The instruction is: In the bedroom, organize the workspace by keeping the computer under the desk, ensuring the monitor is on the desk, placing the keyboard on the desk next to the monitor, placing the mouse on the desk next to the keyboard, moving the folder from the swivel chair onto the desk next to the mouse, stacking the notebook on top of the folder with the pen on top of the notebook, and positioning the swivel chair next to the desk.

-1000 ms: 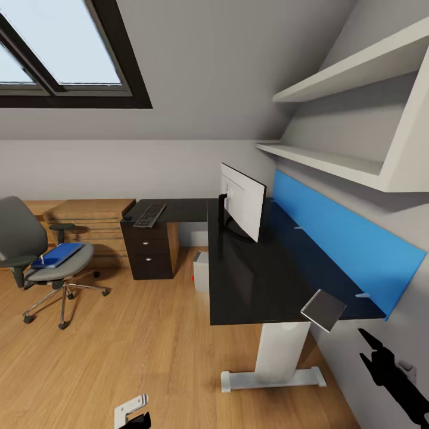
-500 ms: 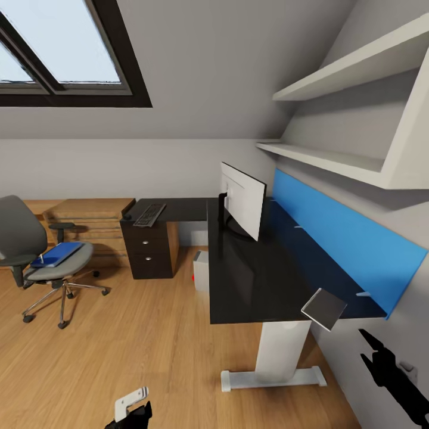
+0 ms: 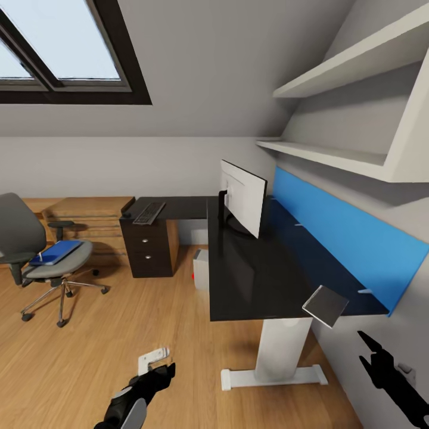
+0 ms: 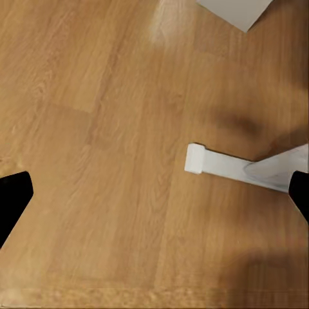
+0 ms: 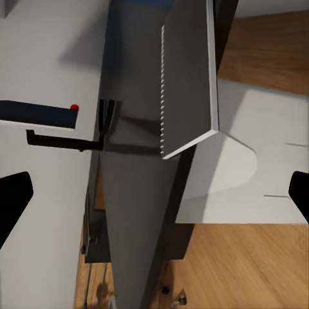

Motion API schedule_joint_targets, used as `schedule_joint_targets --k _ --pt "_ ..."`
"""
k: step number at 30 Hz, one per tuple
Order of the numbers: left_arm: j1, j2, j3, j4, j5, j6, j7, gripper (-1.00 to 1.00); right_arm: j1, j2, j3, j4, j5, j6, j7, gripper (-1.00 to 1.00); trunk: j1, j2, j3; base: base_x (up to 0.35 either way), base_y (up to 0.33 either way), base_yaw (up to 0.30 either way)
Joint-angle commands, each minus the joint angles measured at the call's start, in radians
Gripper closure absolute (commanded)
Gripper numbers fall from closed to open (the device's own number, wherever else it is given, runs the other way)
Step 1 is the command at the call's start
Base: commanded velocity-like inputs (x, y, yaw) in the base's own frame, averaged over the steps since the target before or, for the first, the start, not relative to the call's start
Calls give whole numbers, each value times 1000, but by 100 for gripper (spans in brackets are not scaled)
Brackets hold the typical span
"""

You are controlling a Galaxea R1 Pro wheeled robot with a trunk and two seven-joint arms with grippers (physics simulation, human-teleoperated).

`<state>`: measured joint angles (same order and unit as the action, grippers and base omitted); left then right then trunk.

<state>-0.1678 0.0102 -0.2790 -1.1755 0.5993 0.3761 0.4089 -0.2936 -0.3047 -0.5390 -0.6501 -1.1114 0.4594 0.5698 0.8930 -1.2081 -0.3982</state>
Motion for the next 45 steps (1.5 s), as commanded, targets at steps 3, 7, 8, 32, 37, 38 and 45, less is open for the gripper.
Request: schedule_joint_targets --k 3,7,8,32,37,38,45 --pt "-1 -24 -3 38 8 -19 9 -100 -1 1 -1 1 -7 11 1 -100 12 -22 -11 0 0 0" --pt "-1 -39 -3 66 9 -110 2 -100 -1 1 2 3 -7 13 2 -100 27 -50 -23 0 0 0" --pt "-1 -38 -3 67 10 -114 2 -100 -1 1 2 3 -7 13 2 -100 31 -57 -26 0 0 0" --pt "1 -23 -5 74 11 -132 1 -100 -1 -4 2 44 -5 13 2 -100 123 -225 -101 0 0 0" --pt "1 -24 -5 93 11 -131 2 -100 -1 -4 2 44 -5 13 2 -100 142 -260 -117 0 0 0" --pt "1 -24 -5 95 10 -132 2 -100 -1 -4 2 44 -5 13 2 -100 146 -267 -120 0 0 0" --pt "1 -24 -4 103 10 -132 2 -100 -1 -4 2 44 -5 13 2 -100 169 -309 -139 0 0 0"
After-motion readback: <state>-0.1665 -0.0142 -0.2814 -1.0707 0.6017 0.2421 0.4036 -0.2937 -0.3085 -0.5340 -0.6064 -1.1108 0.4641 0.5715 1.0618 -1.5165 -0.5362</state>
